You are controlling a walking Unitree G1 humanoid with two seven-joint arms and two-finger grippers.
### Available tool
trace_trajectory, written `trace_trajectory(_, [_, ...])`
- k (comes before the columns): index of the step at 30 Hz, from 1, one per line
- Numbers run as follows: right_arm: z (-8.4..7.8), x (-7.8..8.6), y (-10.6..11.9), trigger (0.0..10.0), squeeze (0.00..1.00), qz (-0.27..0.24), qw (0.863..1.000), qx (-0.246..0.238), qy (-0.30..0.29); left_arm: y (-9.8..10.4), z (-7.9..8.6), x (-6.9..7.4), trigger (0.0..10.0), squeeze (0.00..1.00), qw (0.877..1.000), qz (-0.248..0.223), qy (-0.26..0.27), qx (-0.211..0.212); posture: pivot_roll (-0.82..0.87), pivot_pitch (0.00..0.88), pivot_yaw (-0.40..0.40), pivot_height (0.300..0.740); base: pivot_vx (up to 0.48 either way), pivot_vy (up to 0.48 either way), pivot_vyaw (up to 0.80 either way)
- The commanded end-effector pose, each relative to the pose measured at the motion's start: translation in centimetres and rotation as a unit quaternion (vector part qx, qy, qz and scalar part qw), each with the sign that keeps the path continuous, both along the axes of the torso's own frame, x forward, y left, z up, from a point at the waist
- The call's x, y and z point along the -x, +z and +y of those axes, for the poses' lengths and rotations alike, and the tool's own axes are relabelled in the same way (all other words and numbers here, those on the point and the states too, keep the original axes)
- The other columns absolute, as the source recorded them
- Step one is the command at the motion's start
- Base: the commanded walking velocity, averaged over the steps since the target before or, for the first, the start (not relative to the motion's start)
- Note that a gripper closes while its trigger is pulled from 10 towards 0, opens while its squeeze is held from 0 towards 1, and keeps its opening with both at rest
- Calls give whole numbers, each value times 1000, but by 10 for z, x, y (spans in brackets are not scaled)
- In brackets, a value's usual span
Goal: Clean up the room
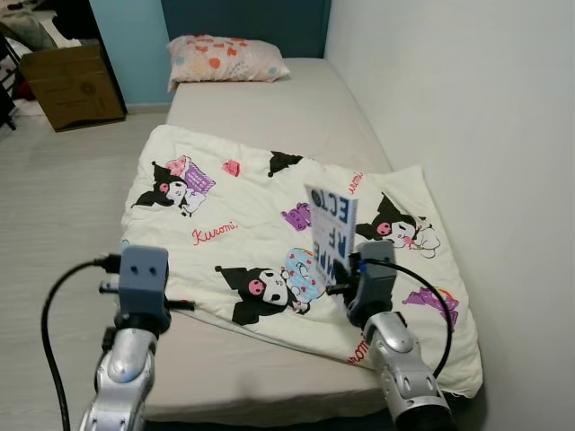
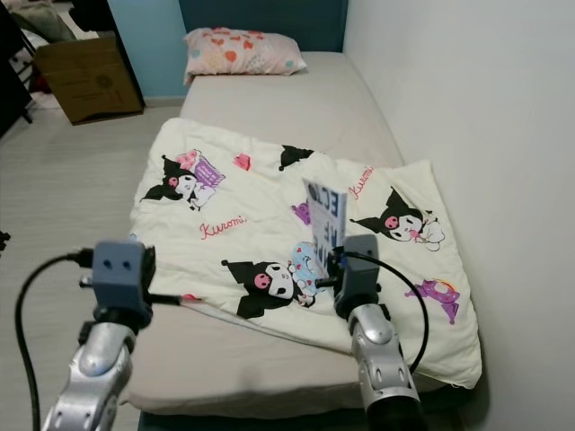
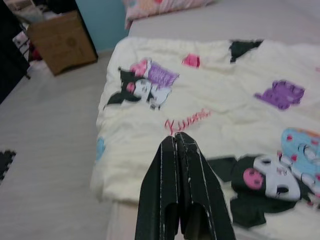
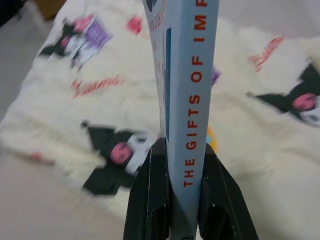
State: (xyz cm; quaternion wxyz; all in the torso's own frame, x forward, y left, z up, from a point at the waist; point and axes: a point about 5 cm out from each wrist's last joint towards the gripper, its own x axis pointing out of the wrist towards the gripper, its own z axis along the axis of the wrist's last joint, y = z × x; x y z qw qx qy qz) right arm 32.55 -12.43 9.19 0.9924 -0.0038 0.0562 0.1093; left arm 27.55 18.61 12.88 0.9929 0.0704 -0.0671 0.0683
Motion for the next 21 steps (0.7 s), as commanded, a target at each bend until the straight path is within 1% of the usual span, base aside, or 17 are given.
trace_trajectory(1, [5,1,-6,10000,0,19,1000,12,14,-10,1,3,10000,0,1000,21,1,8,-45,151,-18,740,0,0,0])
trace_trajectory(2, [7,3,-11,10000,0,30,999,18,19,-15,0,5,10000,0,1000,31,3,5,-42,145,-21,740,0,0,0])
trace_trajectory(7, [11,5,-14,10000,0,33,999,18,30,-23,1,8,10000,0,999,47,15,7,-44,142,-21,740,0,0,0])
trace_trajectory(13, [13,6,-17,10000,0,37,999,18,34,-25,-2,10,10000,0,999,50,14,15,-41,143,-22,740,0,0,0])
trace_trajectory(16, [13,7,-20,10000,0,46,998,19,33,-26,-2,11,10000,0,998,54,12,11,-41,143,-23,740,0,0,0])
trace_trajectory(21, [12,8,-21,10000,0,48,998,19,33,-27,-3,12,10000,0,998,55,10,9,-39,144,-24,740,0,0,0])
